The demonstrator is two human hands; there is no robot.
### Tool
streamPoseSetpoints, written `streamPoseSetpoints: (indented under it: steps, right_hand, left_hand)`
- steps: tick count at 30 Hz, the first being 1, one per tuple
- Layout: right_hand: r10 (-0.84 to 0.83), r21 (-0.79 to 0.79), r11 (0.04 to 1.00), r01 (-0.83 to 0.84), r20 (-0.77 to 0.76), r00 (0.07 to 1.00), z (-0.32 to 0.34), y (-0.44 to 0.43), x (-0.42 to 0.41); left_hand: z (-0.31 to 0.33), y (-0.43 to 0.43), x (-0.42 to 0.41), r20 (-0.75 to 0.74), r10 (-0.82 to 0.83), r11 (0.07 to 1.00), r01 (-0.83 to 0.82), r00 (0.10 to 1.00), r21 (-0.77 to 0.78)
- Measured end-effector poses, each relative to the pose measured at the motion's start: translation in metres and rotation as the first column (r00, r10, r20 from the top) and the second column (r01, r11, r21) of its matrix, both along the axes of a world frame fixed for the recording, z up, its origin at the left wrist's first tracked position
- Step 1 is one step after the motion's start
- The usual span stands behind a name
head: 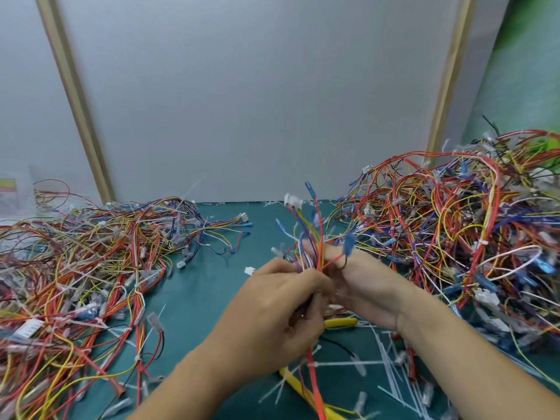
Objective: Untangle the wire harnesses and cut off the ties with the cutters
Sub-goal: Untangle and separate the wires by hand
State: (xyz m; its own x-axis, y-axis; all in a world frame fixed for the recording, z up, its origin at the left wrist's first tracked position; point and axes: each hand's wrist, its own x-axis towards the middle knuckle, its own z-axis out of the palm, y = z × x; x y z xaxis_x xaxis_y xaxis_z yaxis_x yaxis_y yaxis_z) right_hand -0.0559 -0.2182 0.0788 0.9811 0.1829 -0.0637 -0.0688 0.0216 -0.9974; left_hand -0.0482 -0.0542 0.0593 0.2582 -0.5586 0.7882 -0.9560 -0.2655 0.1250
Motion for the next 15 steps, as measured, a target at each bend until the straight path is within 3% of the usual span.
streamPoseSetpoints:
  steps: [2, 4, 6, 8, 12, 13, 15]
  right_hand:
    - [-0.01, 0.1, 0.995, 0.0, 0.097, 0.995, 0.004, -0.002, 0.0]
    - [-0.051, 0.218, 0.976, 0.028, 0.099, 0.994, 0.008, -0.006, 0.0]
    - [-0.044, 0.296, 0.955, 0.013, 0.098, 0.994, 0.013, -0.009, -0.002]
    - [0.028, 0.33, 0.941, -0.079, 0.157, 0.987, 0.016, -0.008, -0.006]
    - [0.311, 0.297, 0.867, -0.399, 0.303, 0.901, 0.02, -0.001, -0.014]
    - [0.374, 0.275, 0.848, -0.453, 0.297, 0.879, 0.019, 0.001, -0.015]
    - [0.417, 0.198, 0.862, -0.467, 0.248, 0.874, 0.014, 0.004, -0.016]
  left_hand:
    - [-0.003, 0.002, -0.002, -0.115, -0.058, 0.997, 0.052, 0.992, -0.056]
    - [-0.005, 0.005, 0.002, -0.323, -0.145, 0.944, 0.033, 0.935, -0.329]
    - [-0.002, 0.006, 0.012, -0.518, -0.206, 0.824, -0.139, 0.83, -0.55]
    - [0.002, 0.007, 0.025, -0.719, -0.297, 0.767, -0.291, 0.628, -0.571]
    - [0.002, 0.003, 0.029, -0.944, -0.311, 0.91, -0.251, 0.106, -0.328]
    - [0.001, 0.001, 0.028, -0.95, -0.311, 0.929, -0.208, 0.016, -0.307]
    - [0.0, 0.001, 0.028, -0.936, -0.349, 0.926, -0.171, -0.054, -0.336]
